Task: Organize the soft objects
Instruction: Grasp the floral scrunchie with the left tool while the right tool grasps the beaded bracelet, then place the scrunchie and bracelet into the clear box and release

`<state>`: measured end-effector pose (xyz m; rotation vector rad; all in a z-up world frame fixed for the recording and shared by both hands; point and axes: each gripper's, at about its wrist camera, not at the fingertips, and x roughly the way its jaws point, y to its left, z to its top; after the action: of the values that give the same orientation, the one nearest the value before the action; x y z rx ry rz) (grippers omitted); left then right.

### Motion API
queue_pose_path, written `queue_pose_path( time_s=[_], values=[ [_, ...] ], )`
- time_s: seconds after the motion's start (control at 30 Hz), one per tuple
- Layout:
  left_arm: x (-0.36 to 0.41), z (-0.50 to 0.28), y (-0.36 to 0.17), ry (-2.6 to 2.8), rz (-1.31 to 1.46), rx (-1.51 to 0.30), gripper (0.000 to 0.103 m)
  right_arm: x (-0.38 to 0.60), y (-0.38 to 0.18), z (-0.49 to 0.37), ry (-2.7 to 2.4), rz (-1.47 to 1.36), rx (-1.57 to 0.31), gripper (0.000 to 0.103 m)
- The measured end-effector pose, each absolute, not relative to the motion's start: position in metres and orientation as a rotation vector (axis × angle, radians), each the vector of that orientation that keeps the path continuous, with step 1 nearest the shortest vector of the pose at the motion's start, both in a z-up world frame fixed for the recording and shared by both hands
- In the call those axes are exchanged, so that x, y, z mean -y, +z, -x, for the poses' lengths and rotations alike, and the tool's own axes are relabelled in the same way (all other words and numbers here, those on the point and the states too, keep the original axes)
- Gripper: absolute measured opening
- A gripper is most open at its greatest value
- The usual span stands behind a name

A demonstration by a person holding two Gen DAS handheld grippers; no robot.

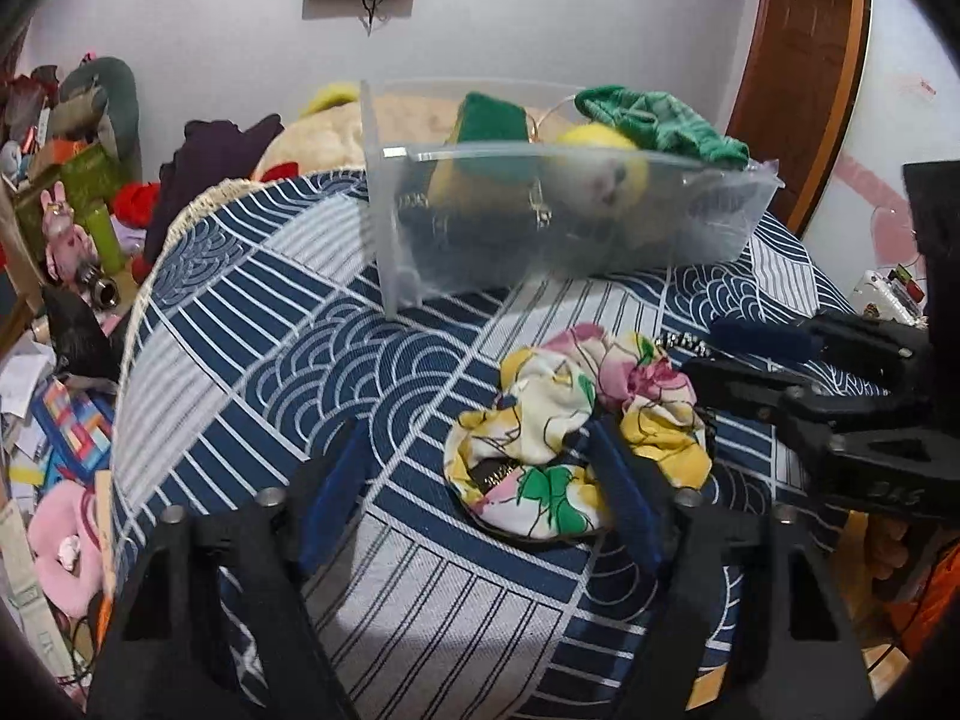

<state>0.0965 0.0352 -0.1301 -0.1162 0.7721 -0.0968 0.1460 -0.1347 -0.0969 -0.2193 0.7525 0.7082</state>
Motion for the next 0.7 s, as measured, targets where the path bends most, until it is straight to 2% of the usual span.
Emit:
queue_pose_path(
  time_s=[0.1,0.13,0.23,0.3,0.33,0.47,0.7],
  values=[
    [-0.033,-0.094,-0.129,-0.122,0.117,-0.756,0.053,0.131,-0.101,-0.140,0.708,0.244,-0.739,0.022],
    [-0.032,-0.094,-0.129,-0.137,0.119,-0.755,0.045,0.130,-0.101,-0.139,0.716,0.247,-0.736,0.011],
    [-0.027,-0.092,-0.129,-0.145,0.096,-0.749,0.029,0.130,-0.099,-0.137,0.719,0.256,-0.723,0.010],
    [-0.025,-0.091,-0.129,-0.141,0.081,-0.746,0.023,0.130,-0.099,-0.134,0.707,0.258,-0.705,0.009],
    [-0.024,-0.090,-0.128,-0.140,0.078,-0.744,0.017,0.131,-0.097,-0.134,0.703,0.255,-0.700,0.008],
    [-0.023,-0.087,-0.123,-0.130,0.061,-0.729,0.011,0.141,-0.088,-0.135,0.675,0.226,-0.675,0.008],
    [-0.024,-0.083,-0.097,-0.142,0.076,-0.649,0.010,0.163,-0.065,-0.136,0.628,0.164,-0.611,0.007]
  ],
)
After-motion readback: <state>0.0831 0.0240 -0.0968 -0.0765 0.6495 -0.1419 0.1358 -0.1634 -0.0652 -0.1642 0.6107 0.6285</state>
